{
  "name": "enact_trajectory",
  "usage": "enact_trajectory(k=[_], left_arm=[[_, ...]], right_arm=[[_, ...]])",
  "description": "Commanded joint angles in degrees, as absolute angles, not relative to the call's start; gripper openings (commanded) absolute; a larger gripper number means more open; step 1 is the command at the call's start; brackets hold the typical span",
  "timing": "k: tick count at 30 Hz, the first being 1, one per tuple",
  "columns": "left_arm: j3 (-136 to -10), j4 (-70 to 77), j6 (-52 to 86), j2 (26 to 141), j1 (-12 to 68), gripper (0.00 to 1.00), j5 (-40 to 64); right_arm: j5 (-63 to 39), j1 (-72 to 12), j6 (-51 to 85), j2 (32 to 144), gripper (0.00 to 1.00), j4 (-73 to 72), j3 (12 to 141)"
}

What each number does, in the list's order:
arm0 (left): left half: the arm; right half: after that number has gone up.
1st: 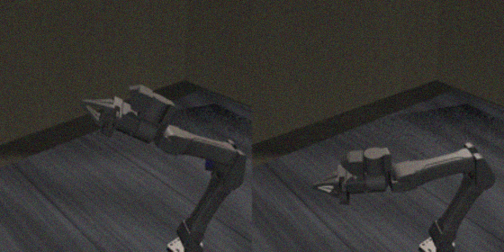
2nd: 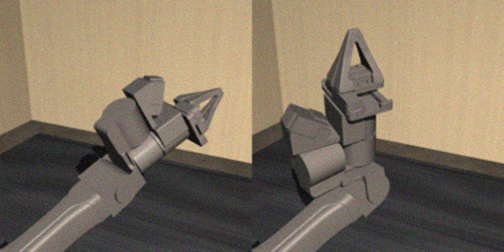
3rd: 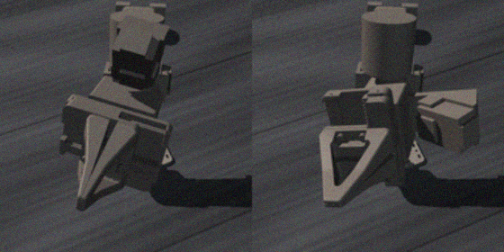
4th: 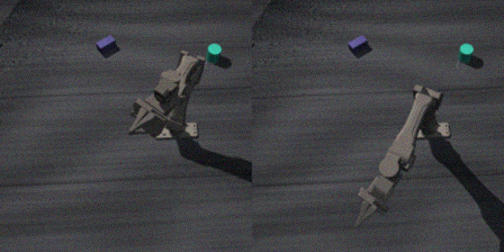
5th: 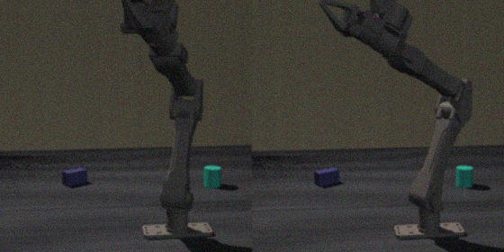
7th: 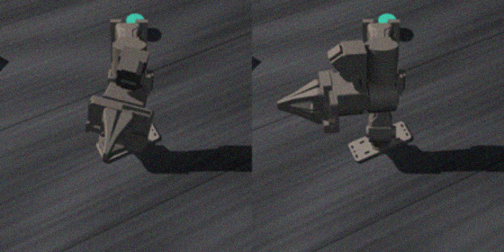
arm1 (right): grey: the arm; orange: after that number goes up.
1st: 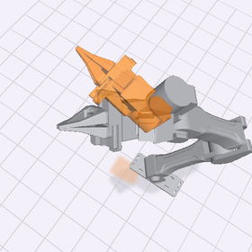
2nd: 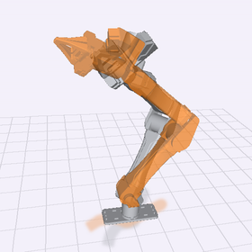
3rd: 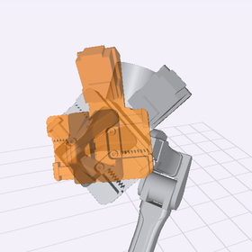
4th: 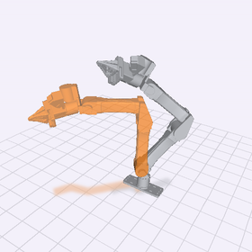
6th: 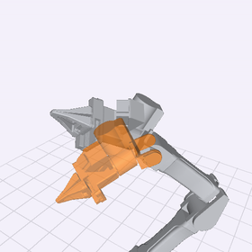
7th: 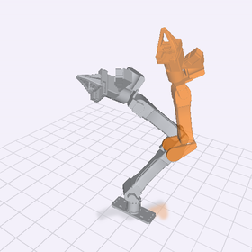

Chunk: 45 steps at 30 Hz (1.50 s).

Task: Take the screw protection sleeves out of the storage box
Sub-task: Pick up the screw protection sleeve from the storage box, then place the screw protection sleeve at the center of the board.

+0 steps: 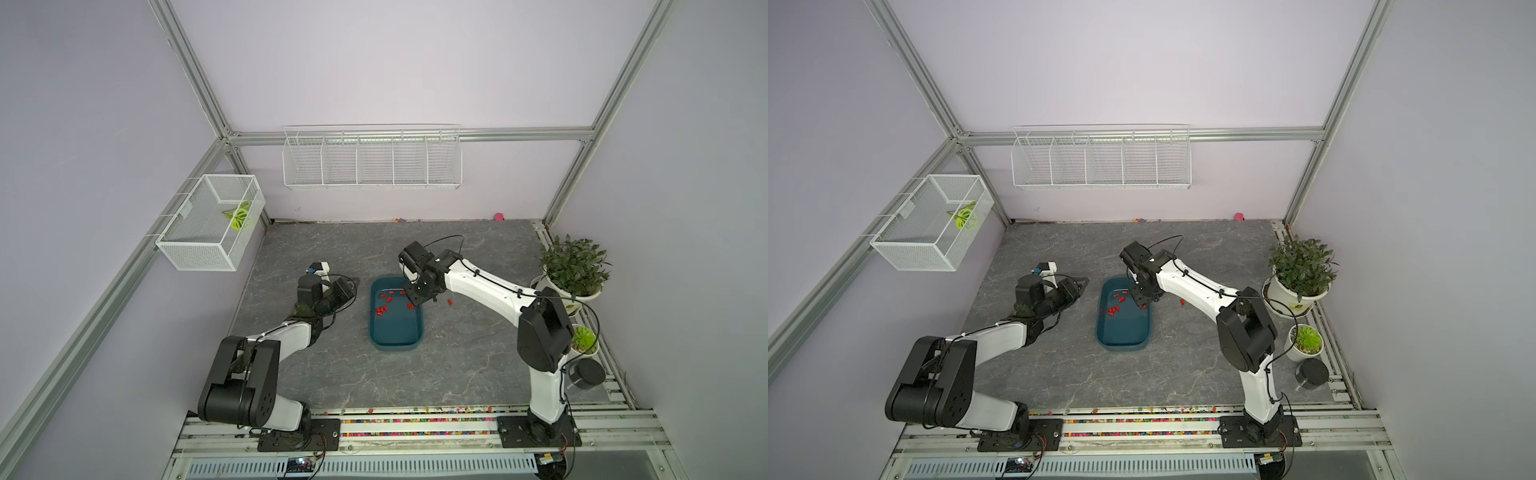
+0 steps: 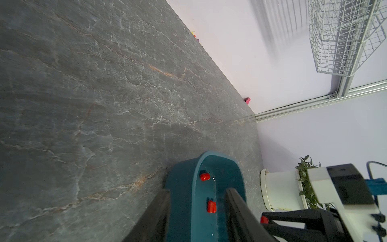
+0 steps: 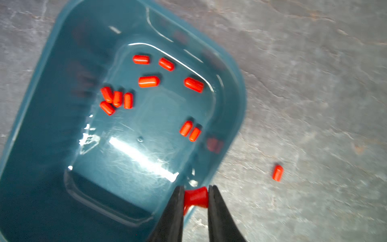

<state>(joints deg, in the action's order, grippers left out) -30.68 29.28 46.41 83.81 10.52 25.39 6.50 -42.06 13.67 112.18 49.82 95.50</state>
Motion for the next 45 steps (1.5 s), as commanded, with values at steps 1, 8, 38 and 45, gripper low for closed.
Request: enact_trajectory(k=[1, 8, 38, 45], left_arm=[[-32.2, 29.6, 45.8, 83.7, 10.7, 0.49, 25.6], [-32.3, 29.4, 45.8, 83.9, 10.8, 0.49, 25.5], [-32.6, 29.3, 45.8, 84.2, 10.8, 0.49, 25.8], [-32.6, 29.4, 45.7, 84.2, 10.8, 0.49, 25.9]], right_arm=[[8.0, -40.4, 13.6, 108.8, 0.23, 48.4, 92.7], [7.2, -36.5, 13.5, 106.1, 0.23, 46.1, 87.4], [2.1, -31.6, 11.8, 116.7, 0.24, 45.5, 87.2], [1.8, -31.2, 11.7, 117.6, 0.26, 46.5, 88.1]])
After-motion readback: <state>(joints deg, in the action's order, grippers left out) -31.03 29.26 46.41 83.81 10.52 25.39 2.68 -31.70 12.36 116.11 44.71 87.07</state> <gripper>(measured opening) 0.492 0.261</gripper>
